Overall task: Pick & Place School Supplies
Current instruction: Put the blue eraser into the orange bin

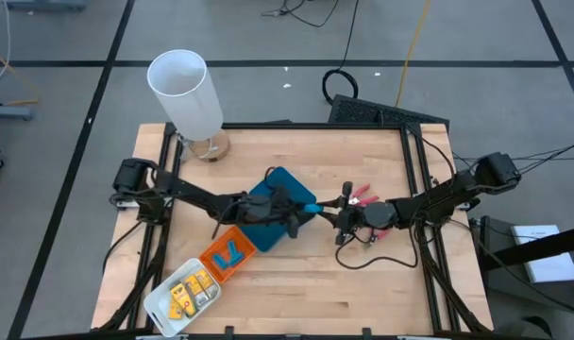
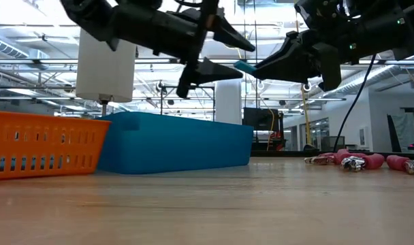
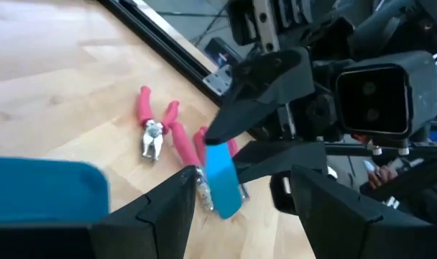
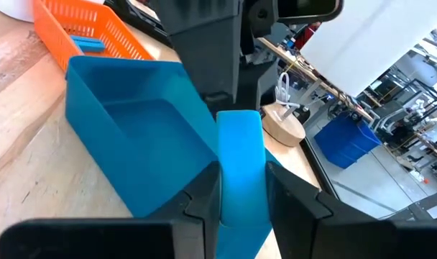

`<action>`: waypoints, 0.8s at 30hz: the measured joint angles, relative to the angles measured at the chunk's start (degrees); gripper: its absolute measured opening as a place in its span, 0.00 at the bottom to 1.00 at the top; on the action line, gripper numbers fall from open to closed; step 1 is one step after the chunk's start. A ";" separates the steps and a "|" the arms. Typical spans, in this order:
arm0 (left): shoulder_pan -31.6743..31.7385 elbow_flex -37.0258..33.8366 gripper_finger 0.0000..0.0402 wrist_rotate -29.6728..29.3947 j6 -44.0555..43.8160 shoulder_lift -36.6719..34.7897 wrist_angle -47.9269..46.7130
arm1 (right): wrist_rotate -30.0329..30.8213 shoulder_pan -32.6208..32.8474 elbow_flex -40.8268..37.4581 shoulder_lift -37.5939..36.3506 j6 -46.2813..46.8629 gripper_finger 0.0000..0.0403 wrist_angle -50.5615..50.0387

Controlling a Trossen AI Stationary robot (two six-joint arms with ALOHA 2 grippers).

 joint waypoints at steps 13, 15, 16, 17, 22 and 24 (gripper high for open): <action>1.06 2.68 0.58 0.48 1.34 2.08 -3.02 | 0.24 0.00 0.00 0.00 -0.17 0.22 -1.11; 1.15 2.68 0.57 0.47 0.80 2.08 -3.70 | 0.24 0.00 0.00 0.00 -0.17 0.22 -1.08; 1.16 2.68 0.57 0.47 0.64 2.09 -3.91 | 0.24 0.02 0.00 0.00 -0.17 0.22 -1.08; 1.16 2.68 0.55 0.47 0.63 2.10 -3.96 | 0.24 0.01 0.00 0.00 -0.17 0.22 -1.16; 1.27 2.68 0.39 0.47 0.56 2.10 -3.82 | 0.24 0.01 0.00 0.00 -0.17 0.22 -1.38; 1.37 2.68 0.31 0.47 0.57 2.10 -3.76 | 0.24 0.00 0.00 0.00 -0.17 0.22 -1.38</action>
